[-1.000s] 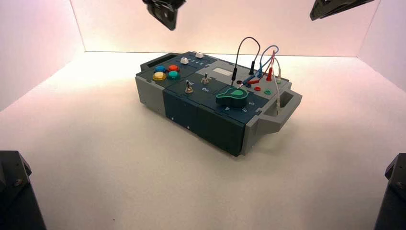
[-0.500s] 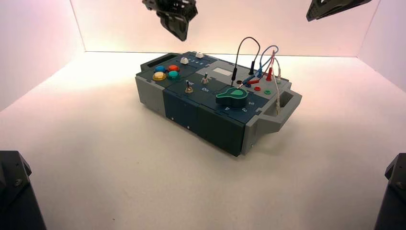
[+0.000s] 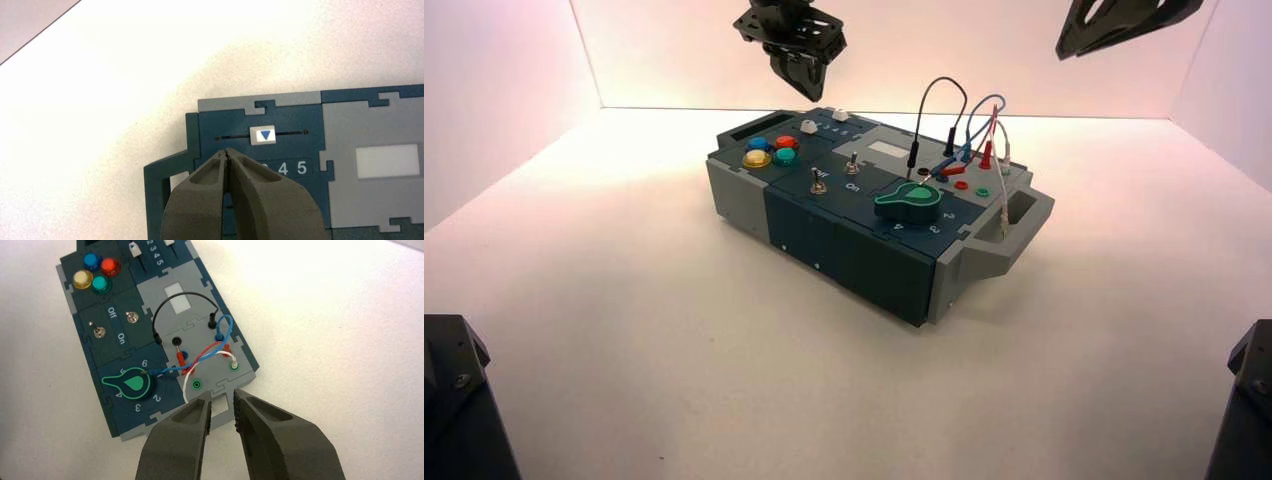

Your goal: Move the top slider to position 5.

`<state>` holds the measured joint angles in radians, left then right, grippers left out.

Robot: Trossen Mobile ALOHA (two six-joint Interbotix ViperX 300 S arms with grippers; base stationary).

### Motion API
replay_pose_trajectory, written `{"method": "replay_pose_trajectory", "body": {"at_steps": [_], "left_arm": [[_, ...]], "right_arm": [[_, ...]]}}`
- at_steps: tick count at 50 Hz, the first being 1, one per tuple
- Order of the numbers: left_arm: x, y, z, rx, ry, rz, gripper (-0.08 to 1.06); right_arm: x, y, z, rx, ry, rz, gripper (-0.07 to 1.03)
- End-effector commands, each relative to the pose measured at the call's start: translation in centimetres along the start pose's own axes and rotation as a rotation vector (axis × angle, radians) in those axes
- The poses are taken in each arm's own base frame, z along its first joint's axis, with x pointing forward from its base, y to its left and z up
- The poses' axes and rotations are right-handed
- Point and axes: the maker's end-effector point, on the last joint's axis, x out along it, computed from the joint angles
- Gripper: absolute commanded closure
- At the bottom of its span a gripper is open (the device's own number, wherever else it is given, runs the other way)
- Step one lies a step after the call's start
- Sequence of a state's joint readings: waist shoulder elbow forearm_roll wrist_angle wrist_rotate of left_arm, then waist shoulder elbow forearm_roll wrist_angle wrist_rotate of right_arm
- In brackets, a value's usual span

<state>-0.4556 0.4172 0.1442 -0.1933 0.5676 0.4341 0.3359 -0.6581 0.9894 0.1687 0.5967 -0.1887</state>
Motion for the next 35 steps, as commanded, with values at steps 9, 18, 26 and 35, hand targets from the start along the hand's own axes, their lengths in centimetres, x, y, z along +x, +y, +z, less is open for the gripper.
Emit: {"method": "replay_pose_trajectory", "body": {"at_steps": [9, 18, 26, 35], "left_arm": [[-0.5, 0.3, 1.9, 0.004, -0.043, 0.010, 1.01], [-0.1, 0.3, 1.9, 0.001, -0.041, 0.007, 1.01], [0.0, 0.3, 2.2, -0.007, -0.046, 0.003, 1.01], [0.5, 0.3, 2.1, -0.013, -0.040, -0.002, 1.01]], "right_arm": [[-0.1, 1.1, 1.9, -0.016, -0.064, 0.029, 0.70], [0.3, 1.1, 1.7, -0.014, -0.050, 0.028, 0.70], [0.6, 1.0, 1.7, -0.015, -0.053, 0.026, 0.70], [0.9, 1.0, 1.6, -0.013, -0.046, 0.024, 0.70]]}}
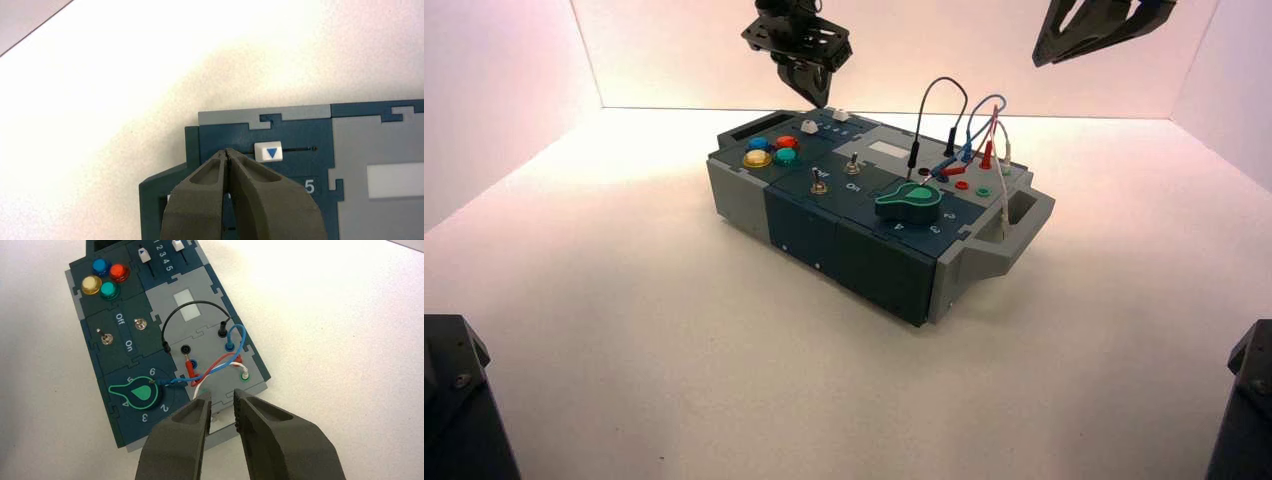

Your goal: Move the top slider to position 5.

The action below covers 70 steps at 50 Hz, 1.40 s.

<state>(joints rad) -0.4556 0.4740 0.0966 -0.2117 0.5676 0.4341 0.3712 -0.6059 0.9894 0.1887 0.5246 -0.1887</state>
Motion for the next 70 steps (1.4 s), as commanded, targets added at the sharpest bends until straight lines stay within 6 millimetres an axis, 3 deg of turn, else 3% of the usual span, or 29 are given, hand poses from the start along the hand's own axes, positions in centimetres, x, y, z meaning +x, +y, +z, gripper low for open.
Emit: {"method": "replay_pose_trajectory", "body": {"at_steps": [1, 18, 42, 57, 70], "left_arm": [[-1.1, 0.1, 1.7, 0.002, -0.045, 0.008, 1.01], [-0.8, -0.7, 1.6, 0.004, -0.037, -0.008, 1.01], [-0.5, -3.4, 2.3, 0.047, -0.001, -0.053, 1.01], [-0.4, -4.5, 1.3, 0.055, 0.056, -0.085, 1.01], [-0.5, -5.7, 1.6, 0.072, 0.052, -0.098, 1.01]], "right_arm": [[-0.2, 0.2, 1.0, -0.008, -0.026, 0.002, 0.70], [-0.1, 0.1, 0.8, -0.010, -0.021, 0.001, 0.70], [-0.1, 0.1, 0.7, -0.011, -0.018, 0.000, 0.70], [-0.1, 0.1, 0.8, -0.016, -0.022, -0.002, 0.70], [-0.1, 0.1, 0.8, -0.017, -0.023, -0.003, 0.70]]}}
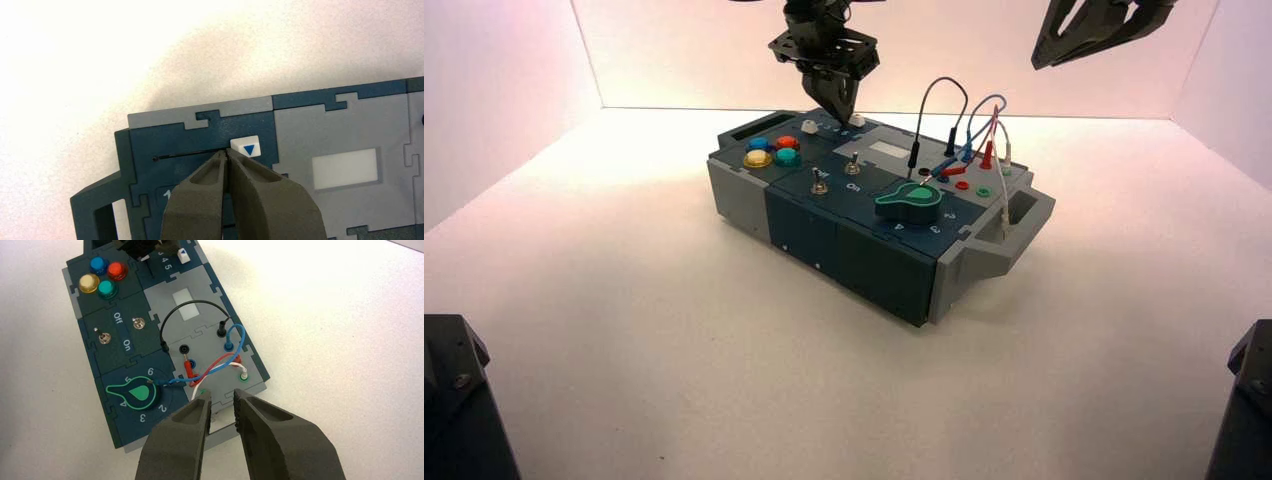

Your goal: Move the top slider to position 5.

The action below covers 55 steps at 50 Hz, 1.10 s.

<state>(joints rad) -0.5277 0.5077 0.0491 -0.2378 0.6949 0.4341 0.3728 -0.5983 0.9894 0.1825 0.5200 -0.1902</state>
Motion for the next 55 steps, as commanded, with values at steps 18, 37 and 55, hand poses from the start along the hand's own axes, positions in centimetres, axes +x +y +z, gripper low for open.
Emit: {"method": "replay_pose_trajectory", "body": {"at_steps": [18, 37, 55], "left_arm": [[-1.3, -2.1, 2.1, 0.038, -0.048, -0.011, 1.01], [-4.5, -2.0, 2.4, 0.076, -0.066, 0.003, 1.01], [-8.2, -2.1, 1.2, 0.107, -0.082, 0.013, 1.01]], "right_arm": [[-0.3, 0.1, 0.8, -0.011, -0.027, -0.001, 0.70], [0.0, -0.3, 0.3, -0.034, -0.019, -0.020, 0.70], [0.3, -0.4, -0.8, -0.036, -0.023, -0.027, 0.70]]}}
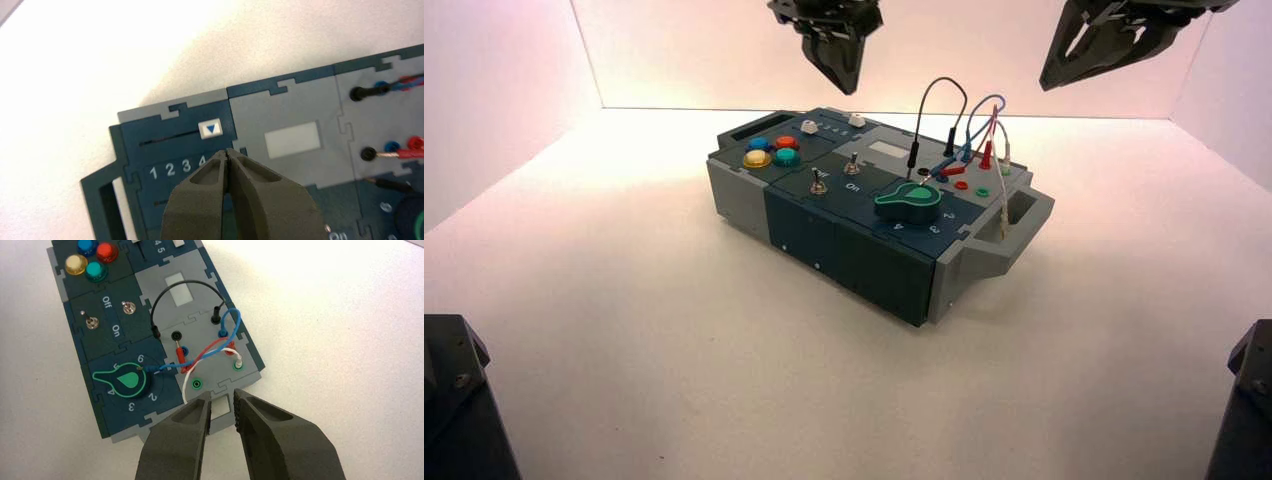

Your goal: Move the top slider to position 5.

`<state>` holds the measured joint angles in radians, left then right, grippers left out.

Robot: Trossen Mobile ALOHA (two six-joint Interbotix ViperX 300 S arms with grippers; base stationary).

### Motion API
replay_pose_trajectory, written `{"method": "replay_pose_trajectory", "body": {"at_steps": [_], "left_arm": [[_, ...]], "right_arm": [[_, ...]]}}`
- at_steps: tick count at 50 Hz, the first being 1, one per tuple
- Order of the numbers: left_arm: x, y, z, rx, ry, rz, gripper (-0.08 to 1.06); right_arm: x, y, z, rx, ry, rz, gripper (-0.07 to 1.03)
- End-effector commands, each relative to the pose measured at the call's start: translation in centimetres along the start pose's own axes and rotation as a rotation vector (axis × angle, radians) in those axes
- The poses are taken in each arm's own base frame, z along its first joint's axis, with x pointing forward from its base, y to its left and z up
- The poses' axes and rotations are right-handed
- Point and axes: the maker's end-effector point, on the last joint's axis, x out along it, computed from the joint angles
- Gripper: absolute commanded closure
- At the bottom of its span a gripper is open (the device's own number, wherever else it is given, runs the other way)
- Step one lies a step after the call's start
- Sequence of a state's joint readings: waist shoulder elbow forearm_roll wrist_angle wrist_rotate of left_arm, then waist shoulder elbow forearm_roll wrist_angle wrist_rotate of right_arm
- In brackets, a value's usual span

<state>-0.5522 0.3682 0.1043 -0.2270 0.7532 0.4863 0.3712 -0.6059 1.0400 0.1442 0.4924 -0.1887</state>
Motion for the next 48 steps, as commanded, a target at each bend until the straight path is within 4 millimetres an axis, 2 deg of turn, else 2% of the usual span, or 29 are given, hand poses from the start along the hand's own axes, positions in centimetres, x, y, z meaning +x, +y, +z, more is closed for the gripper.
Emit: {"method": "replay_pose_trajectory", "body": {"at_steps": [1, 11, 20, 48], "left_arm": [[-3.4, -0.1, 0.7, 0.013, -0.056, 0.020, 1.01], [-4.4, -0.8, -0.8, 0.053, -0.051, 0.019, 1.01], [-5.1, -1.0, -0.6, 0.058, -0.071, 0.025, 1.01], [-4.6, -1.2, -1.2, 0.057, -0.053, 0.019, 1.01]], "right_arm": [[-0.2, -0.1, 0.9, -0.007, -0.047, -0.007, 0.70], [-0.2, -0.1, 1.2, -0.007, -0.066, -0.011, 0.70], [0.0, -0.2, 1.5, -0.007, -0.081, -0.015, 0.70], [0.0, -0.3, 1.2, -0.020, -0.074, -0.020, 0.70]]}}
